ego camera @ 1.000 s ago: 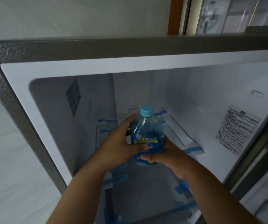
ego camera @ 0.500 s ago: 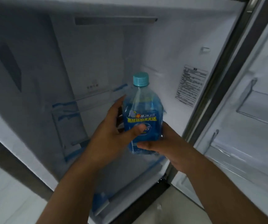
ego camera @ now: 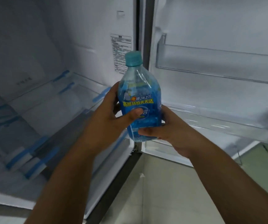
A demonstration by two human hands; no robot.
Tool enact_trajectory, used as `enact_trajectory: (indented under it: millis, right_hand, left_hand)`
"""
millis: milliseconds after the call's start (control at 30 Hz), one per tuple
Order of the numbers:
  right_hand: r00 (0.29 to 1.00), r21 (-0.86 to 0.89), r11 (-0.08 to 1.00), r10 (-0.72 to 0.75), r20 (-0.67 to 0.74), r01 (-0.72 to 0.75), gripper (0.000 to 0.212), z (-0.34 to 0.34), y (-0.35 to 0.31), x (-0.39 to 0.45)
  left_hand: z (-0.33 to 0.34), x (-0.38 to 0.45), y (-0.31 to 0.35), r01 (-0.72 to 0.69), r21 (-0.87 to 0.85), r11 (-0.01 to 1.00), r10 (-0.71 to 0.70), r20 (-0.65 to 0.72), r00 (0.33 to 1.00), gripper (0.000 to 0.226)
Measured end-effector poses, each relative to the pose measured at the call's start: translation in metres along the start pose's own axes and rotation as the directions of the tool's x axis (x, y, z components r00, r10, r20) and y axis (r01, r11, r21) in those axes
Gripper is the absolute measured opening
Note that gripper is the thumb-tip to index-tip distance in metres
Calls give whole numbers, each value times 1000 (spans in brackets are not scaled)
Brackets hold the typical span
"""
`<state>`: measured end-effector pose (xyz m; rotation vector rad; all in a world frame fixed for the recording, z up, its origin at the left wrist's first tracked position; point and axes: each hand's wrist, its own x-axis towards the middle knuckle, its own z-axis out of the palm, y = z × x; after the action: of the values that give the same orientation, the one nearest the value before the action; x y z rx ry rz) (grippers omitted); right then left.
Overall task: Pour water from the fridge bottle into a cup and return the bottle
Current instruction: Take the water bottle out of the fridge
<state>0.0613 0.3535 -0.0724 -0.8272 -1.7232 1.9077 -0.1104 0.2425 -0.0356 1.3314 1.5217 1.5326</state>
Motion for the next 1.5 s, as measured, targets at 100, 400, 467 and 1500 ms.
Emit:
enact_trajectory:
  millis: [100,400,467,1500]
  right_hand:
    - [999,-8,1000,-5,-40,4,74,-26,9,-23]
    - [969,30,999,30,-245,-24,80,-100,41,-119]
    - [953,50,999,29,-300,-15,78,-113,45,-142]
    - [-340,188,942,280,-898,280,72,47,110,-531]
  left_hand:
    - [32,-2,3,-6,9,1000,5,54,999,66]
    - [139,-21,12,6,35,999,-16,279,960,66]
    - [161,-24,15,-9,27,1000,0,330,944,65]
    - [439,-257,91,113,-431,895,437,803,-405,73]
